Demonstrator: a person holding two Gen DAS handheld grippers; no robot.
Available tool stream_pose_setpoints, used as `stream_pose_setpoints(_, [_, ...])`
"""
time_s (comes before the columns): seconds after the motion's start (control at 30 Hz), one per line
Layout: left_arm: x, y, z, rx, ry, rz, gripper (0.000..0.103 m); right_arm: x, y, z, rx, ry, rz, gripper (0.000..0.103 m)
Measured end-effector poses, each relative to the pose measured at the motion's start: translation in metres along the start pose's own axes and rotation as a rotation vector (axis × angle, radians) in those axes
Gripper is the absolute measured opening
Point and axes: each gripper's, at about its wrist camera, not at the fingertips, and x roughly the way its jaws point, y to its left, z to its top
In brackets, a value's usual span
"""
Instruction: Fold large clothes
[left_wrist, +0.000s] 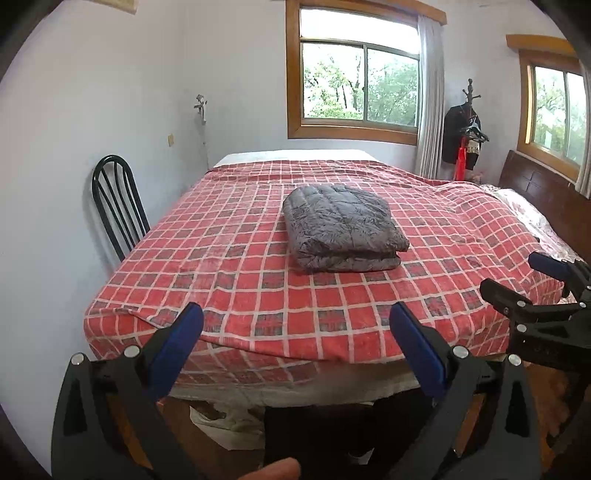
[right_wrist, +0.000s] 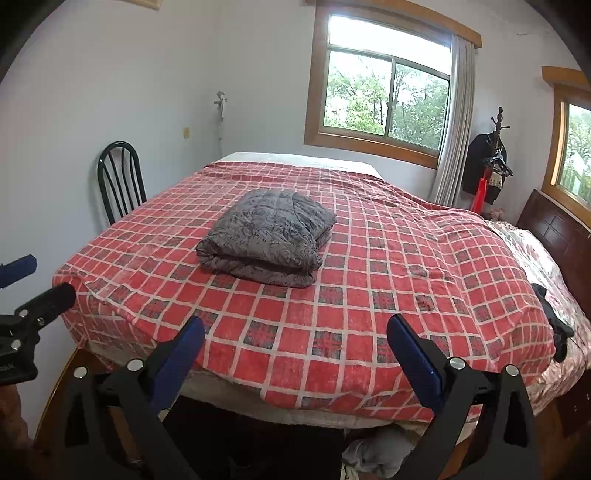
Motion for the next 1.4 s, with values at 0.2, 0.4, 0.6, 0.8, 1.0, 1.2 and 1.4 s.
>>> stream_pose_setpoints(0.2, [0.005,0.001,0.003,-0.015,0.009,-0.005,0.100,0.001,-0.001,0.002,-0.003,-0.002,0.005,0.099])
stream_pose_setpoints(0.4, [0.006,0.003,0.004,-0.027,0.018,-0.044,0.100,0.004,-0.002,0.004,-0.006,-0.002,0.005,0.099])
stream_pose_setpoints(0.6, [0.005,0.006,0.006,-0.043,-0.007,-0.039,0.100,0.005,-0.003,0.004,-0.006,-0.001,0.002,0.099])
stream_pose_setpoints(0.8, [0.006,0.004,0.007,-0.035,-0.021,-0.026,0.100,0.009,-0.004,0.003,-0.002,0.004,0.001,0.099])
stream_pose_setpoints(1.0, [0.010,0.003,0.007,-0.035,-0.007,-0.011,0.100,0.009,-0.004,0.003,0.001,-0.002,0.005,0.099])
stream_pose_setpoints(1.2, [0.011,0.006,0.005,-0.042,0.002,0.005,0.100,0.008,-0.002,0.002,0.013,-0.012,0.011,0.099])
stream_pose_setpoints(1.4, [0.010,0.009,0.005,-0.041,0.004,0.010,0.100,0.006,-0.002,0.003,0.015,-0.015,0.013,0.099])
